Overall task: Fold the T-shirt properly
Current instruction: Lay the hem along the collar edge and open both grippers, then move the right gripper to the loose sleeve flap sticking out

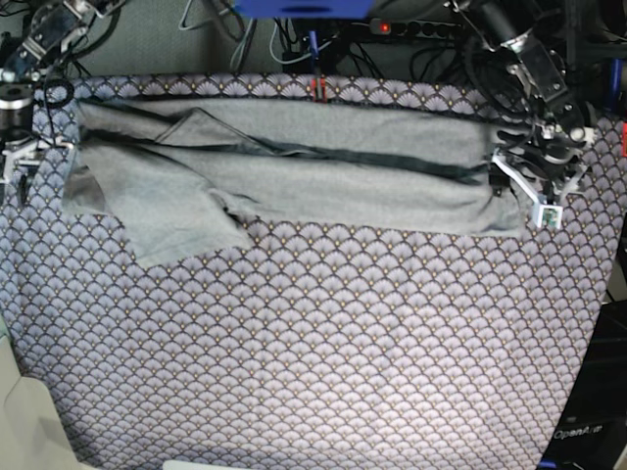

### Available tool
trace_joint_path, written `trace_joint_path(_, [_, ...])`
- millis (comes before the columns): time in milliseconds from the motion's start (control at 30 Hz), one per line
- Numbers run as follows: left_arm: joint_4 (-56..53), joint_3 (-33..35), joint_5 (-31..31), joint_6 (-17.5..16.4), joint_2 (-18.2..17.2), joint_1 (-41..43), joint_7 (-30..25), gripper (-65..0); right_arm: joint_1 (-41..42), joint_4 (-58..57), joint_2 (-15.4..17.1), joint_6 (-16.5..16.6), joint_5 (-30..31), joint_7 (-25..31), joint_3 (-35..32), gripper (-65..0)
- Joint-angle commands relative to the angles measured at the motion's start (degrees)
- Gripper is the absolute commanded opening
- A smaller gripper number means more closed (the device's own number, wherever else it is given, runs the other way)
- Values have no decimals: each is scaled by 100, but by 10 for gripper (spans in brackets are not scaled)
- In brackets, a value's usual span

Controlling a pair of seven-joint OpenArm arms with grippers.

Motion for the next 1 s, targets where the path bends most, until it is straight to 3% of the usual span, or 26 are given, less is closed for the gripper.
trace_joint_path(0, [102, 1, -15, -30, -49, -43, -42, -138, 174, 115, 104, -71, 88, 158, 15, -377])
trace_joint_path(167, [190, 1, -15, -30, -49, -52, -42, -138, 806, 115, 236, -71, 88, 158, -20, -323])
trace_joint_path(467, [366, -315, -24, -34, -111, -79, -7, -137, 991, 71, 183, -71, 88, 114, -925, -320])
trace_joint_path(733, [683, -1124, 29, -34, -75, -246, 28, -137, 1079, 71, 42, -71, 114, -1345, -1980, -323])
trace_joint_path(967, [735, -1537, 46, -34, -128, -219, 28, -137, 1519, -70, 25, -71, 123, -2303, -2350, -322])
